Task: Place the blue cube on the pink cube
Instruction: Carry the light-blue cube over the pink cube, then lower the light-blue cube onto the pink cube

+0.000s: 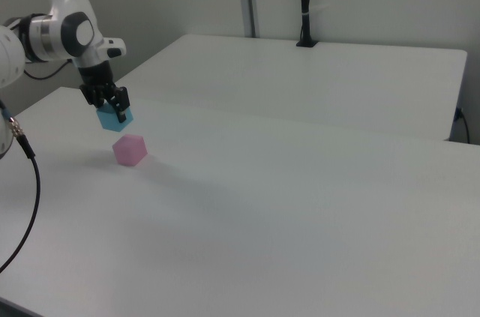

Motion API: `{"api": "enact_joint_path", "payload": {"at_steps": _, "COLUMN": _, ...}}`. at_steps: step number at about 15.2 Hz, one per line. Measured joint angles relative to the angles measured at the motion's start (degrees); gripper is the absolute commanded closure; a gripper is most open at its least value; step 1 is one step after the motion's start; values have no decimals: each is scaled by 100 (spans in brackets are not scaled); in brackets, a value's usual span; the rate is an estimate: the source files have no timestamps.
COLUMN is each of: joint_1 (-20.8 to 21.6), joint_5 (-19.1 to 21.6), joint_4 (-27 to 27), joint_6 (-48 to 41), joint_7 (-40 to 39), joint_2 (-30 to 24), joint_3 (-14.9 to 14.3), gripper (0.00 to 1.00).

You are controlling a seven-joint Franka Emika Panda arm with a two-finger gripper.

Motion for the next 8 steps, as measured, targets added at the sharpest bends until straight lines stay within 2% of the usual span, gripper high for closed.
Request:
{"api": "enact_joint_path", "payload": {"at_steps": 4, "joint_1": -90, "joint_5": 0, "joint_4": 205, "joint_6": 1, "joint_7": -269, "joint_2": 324, "joint_3": -1, "gripper": 65}}
{"api": "enact_joint_path", "payload": {"at_steps": 8, "joint_1": -84, "joint_5": 0, "joint_4": 214, "joint_6": 0, "joint_7": -313, "joint_2": 402, "joint_3": 12, "gripper": 64}}
